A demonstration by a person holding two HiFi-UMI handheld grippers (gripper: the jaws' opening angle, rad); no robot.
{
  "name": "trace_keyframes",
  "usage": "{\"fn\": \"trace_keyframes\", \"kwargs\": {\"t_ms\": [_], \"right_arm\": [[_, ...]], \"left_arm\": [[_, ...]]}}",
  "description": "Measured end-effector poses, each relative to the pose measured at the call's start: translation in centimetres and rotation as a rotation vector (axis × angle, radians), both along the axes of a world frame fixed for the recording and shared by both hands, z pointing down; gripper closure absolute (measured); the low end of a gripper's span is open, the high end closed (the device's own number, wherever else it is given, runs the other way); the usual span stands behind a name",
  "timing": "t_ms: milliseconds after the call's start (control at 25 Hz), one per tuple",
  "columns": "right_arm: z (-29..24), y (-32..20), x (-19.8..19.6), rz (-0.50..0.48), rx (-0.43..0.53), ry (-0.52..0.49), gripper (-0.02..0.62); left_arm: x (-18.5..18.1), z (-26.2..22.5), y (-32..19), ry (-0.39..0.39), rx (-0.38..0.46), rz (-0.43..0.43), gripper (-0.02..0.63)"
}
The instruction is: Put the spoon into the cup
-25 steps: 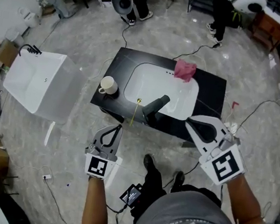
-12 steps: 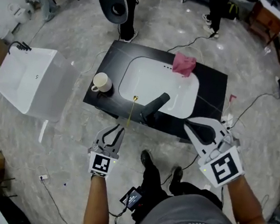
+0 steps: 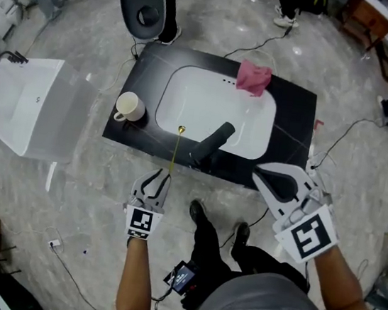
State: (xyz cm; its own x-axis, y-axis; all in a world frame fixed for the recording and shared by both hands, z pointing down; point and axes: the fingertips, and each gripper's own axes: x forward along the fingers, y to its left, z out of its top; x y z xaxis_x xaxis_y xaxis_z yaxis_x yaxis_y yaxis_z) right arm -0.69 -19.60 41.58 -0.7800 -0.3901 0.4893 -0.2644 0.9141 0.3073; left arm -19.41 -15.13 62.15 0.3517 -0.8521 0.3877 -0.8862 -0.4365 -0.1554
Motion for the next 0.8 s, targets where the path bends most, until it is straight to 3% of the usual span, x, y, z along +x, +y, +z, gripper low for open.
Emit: {"fn": "trace_keyframes", "kwargs": {"t_ms": [800], "right_arm": [[4.7, -1.4, -0.5, 0.043, -0.083, 0.054, 0.565]], "left_arm": [[-0.1, 10.1, -2.3, 0.056, -0.144, -0.019, 0.463]]}}
